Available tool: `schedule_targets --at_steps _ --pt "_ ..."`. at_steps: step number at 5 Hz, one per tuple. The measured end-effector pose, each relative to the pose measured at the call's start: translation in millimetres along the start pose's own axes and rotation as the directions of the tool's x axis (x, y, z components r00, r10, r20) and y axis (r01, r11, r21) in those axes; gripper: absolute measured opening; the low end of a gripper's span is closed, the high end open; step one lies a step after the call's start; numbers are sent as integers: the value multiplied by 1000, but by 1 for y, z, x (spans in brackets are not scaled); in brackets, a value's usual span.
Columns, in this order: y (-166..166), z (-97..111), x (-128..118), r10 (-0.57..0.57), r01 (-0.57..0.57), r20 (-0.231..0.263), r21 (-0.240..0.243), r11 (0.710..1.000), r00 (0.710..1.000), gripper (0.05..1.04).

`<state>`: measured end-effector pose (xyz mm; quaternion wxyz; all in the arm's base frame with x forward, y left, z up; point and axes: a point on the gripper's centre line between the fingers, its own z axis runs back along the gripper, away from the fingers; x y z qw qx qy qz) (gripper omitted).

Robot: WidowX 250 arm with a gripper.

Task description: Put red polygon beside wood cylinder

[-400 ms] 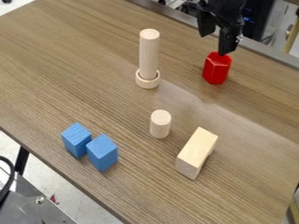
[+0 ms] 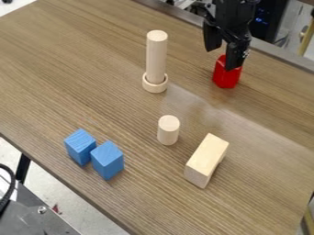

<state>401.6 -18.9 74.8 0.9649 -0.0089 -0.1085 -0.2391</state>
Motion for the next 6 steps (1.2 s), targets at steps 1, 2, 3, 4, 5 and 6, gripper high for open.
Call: schedule_targets --at_steps 1,2,3,4,5,6 --pt "-1 -11 -1 7 -7 -15 1 1000 1000 997" --pt "0 -11 1 15 -15 -2 7 1000 1000 997" --pt "-1 -21 -1 24 -24 -23 -3 1000 999 997" --pt "1 -24 5 28 -28 -21 -7 1000 999 997" --pt "2 -31 9 36 -36 -30 -14 999 999 997" --pt "2 -36 16 36 -37 -38 -20 999 999 950"
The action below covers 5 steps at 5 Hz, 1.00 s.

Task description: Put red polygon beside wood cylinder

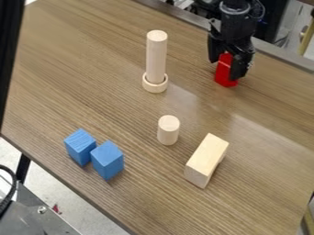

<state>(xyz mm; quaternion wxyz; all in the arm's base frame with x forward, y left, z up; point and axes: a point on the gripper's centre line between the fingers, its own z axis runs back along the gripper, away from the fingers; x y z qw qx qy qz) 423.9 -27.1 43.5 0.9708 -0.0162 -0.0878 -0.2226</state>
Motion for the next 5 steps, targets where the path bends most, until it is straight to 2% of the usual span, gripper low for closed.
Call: schedule_targets --at_steps 1,3,5 --pt "0 -2 7 7 -7 4 0 1000 1000 774" --pt "-5 0 -1 65 -65 -2 -5 998 998 772" --pt "-23 30 -35 277 -278 26 16 960 960 771"
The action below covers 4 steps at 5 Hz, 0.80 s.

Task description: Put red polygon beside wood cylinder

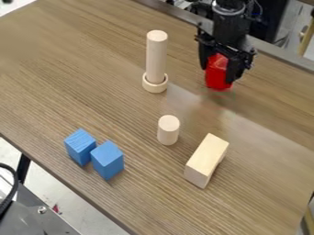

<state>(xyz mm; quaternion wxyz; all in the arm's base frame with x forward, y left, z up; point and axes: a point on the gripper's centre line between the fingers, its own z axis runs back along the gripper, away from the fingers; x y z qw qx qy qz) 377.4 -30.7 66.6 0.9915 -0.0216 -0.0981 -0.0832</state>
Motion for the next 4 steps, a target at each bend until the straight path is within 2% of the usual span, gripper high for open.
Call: schedule_targets --at_steps 1,3,4 --pt "1 10 -16 61 -61 7 26 998 998 772" --pt "10 2 -37 119 -117 -7 98 988 993 771" --pt "11 -3 -44 124 -121 -21 111 986 992 771"
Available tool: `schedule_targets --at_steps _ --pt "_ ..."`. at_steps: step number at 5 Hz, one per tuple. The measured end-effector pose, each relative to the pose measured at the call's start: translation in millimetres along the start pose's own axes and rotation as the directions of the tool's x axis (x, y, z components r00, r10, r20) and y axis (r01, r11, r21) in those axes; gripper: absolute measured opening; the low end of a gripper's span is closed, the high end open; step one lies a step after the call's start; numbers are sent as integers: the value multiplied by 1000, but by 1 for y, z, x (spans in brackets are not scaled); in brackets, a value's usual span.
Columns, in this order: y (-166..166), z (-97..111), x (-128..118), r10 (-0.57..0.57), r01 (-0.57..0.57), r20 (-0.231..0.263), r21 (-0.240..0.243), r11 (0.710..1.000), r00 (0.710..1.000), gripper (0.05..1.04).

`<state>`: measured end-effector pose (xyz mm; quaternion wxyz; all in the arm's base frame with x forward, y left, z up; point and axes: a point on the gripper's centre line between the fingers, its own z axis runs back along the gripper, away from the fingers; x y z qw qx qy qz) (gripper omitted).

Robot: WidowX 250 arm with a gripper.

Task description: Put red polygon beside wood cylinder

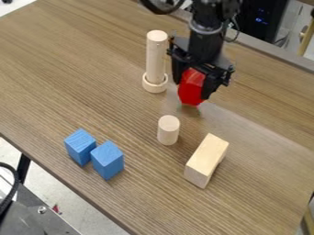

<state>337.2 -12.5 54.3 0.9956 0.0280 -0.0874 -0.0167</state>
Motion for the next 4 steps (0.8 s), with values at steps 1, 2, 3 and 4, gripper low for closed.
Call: schedule_targets --at_steps 1,2,3,4 --pt "0 -4 -5 6 -6 -11 0 1000 1000 771" --pt "-1 -3 -8 31 -31 -29 2 1000 999 838" --pt "-5 -2 -9 59 -59 -41 -20 998 997 1005" --pt "-5 13 -1 61 -61 1 -29 998 998 1000"
